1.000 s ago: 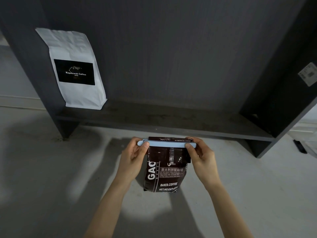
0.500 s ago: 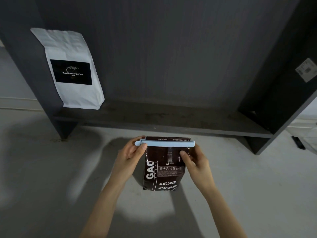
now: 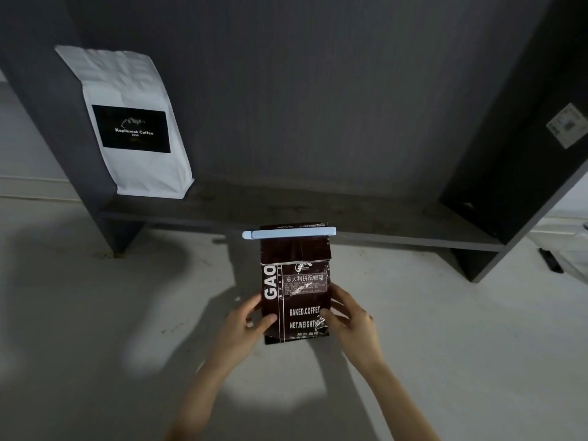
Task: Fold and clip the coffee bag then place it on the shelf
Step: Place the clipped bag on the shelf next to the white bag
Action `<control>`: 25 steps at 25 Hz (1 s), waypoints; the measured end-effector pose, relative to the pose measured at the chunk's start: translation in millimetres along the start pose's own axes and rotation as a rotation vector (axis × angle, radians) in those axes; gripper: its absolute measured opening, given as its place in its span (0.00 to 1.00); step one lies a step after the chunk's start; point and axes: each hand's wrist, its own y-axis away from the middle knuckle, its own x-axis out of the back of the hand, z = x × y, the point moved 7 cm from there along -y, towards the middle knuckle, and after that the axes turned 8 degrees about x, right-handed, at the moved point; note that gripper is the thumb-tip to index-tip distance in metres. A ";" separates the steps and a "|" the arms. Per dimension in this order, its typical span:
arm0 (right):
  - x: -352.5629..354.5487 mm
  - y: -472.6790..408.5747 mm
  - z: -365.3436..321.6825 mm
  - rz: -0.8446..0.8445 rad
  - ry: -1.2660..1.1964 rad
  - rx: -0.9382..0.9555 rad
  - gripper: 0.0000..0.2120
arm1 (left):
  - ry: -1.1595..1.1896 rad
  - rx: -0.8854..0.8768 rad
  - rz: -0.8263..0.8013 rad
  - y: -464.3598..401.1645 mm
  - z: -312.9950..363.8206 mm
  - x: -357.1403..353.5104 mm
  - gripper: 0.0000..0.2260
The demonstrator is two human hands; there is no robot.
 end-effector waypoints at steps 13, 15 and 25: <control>-6.5 -54.1 -90.2 0.052 -0.014 0.250 0.19 | 0.081 -0.204 0.193 -12.3 71.5 79.6 0.19; -16.9 -76.6 -109.9 0.020 0.003 0.298 0.19 | 0.007 -0.294 0.259 -22.7 92.5 106.3 0.18; -77.0 -169.6 -156.9 -0.093 0.043 0.395 0.20 | -0.100 -0.365 0.408 -94.9 120.5 188.2 0.16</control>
